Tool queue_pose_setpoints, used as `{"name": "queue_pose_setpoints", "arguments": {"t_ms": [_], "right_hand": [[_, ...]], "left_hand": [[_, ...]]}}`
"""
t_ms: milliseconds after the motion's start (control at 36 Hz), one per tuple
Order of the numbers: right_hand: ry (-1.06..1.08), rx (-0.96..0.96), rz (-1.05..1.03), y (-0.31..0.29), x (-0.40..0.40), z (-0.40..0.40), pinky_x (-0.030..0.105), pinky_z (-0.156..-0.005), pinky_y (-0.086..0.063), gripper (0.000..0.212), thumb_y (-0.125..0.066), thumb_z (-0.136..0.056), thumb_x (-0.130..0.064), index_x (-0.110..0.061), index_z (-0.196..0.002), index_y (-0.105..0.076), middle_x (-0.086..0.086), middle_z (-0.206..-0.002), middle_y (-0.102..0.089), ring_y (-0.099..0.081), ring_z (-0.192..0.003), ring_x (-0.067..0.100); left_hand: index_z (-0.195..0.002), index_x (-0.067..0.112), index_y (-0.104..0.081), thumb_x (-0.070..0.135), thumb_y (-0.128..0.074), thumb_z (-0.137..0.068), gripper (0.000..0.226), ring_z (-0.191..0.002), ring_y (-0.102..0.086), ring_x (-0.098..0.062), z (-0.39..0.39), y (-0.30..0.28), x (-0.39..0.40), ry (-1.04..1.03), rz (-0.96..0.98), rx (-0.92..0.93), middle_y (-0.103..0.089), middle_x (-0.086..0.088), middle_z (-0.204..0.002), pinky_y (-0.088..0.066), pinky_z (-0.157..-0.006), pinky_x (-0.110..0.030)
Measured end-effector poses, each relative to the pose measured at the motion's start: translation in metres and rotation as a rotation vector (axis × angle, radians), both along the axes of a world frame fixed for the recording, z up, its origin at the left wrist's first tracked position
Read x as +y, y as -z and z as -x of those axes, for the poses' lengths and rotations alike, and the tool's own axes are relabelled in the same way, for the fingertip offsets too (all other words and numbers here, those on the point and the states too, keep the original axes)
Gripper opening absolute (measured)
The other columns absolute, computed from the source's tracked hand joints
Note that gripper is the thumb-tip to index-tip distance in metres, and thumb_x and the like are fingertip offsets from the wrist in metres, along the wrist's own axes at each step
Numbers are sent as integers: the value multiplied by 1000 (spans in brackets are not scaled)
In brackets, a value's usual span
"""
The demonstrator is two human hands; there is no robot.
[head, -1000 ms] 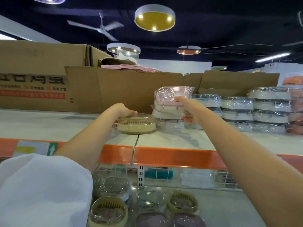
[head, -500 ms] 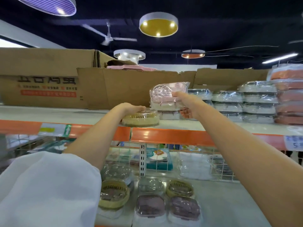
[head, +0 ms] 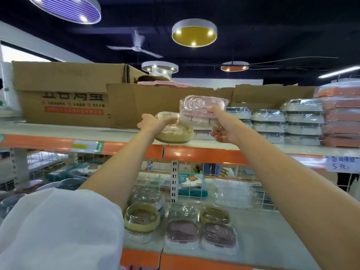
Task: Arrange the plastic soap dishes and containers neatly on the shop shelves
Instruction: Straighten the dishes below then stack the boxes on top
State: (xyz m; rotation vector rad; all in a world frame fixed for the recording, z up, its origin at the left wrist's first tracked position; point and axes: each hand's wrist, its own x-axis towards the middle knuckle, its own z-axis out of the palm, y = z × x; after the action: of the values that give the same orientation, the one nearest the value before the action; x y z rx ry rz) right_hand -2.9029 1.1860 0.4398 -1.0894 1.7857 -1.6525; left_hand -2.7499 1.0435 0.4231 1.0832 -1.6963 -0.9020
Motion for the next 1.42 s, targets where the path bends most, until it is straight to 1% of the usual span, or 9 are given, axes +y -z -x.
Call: {"name": "queue_pose_setpoints", "arguments": {"t_ms": [278, 583, 778, 889, 1028, 1167, 1278, 1333, 1417], "right_hand": [[-10, -74, -31, 25, 31, -43, 17, -39, -40, 38, -56, -87, -55, -17, -84, -51, 1, -71, -49, -48, -54, 15], [1, -100, -124, 79, 78, -90, 23, -51, -44, 44, -56, -87, -56, -12, -94, -59, 4, -74, -58, -53, -60, 15], [-40, -78, -165, 114, 100, -89, 24, -56, -46, 39, -64, -86, -48, -10, -91, -61, 7, -71, -63, -55, -59, 16], [-13, -76, -224, 135, 107, -75, 22, -53, -47, 39, -67, -84, -47, -8, -88, -61, 5, -68, -61, -54, -57, 14], [29, -138, -286, 165, 105, -50, 22, -53, -44, 39, -65, -85, -46, -9, -96, -60, 5, -68, -60, -52, -54, 13], [114, -227, -321, 197, 97, -19, 23, -54, -43, 38, -66, -86, -46, -10, -98, -61, 8, -68, -57, -51, -56, 15], [155, -276, -362, 225, 82, 17, 17, -40, -40, 45, -64, -87, -47, -11, -113, -58, 7, -66, -56, -50, -48, 13], [182, -300, -362, 237, 74, 34, 16, -39, -37, 47, -65, -87, -46, -10, -115, -57, 8, -63, -56, -47, -44, 13], [211, -304, -341, 257, 66, 53, 19, -45, -37, 43, -67, -86, -44, -6, -106, -59, 10, -64, -56, -45, -49, 16]], "left_hand": [[-142, -6, -28, 50, -82, -64, 111, -123, -48, -31, -53, 21, 28, 172, -76, 194, -44, -17, -140, -43, -101, -47], [-133, -3, -43, 72, -86, -27, 137, -112, -59, -35, -99, 95, 39, 348, -203, 137, -58, -14, -126, -47, -96, -54], [-122, -3, -51, 49, -82, -65, 83, -94, -63, -25, -117, 133, 78, 335, -258, 78, -62, -5, -102, -54, -78, -40], [-144, -2, -29, 45, -82, -65, 107, -122, -49, -32, -113, 157, 70, 298, -318, 57, -47, -15, -139, -49, -89, -41], [-143, -2, -32, 31, -82, -70, 94, -128, -44, -29, -98, 180, 61, 311, -381, 105, -47, -8, -137, -42, -95, -39], [-147, 8, -25, 57, -93, -29, 145, -125, -50, -31, -69, 212, 35, 330, -445, 107, -48, -13, -140, -43, -104, -50], [-110, 1, -62, 26, -86, -67, 55, -90, -66, -24, -41, 222, 37, 284, -486, 110, -69, -12, -105, -55, -78, -35], [-106, 1, -65, 18, -85, -67, 47, -85, -68, -24, -28, 228, 37, 311, -489, 144, -70, -15, -105, -54, -69, -31], [-112, -5, -59, 15, -82, -70, 52, -99, -65, -28, -7, 236, 32, 318, -518, 143, -66, -17, -113, -54, -80, -34]]}}
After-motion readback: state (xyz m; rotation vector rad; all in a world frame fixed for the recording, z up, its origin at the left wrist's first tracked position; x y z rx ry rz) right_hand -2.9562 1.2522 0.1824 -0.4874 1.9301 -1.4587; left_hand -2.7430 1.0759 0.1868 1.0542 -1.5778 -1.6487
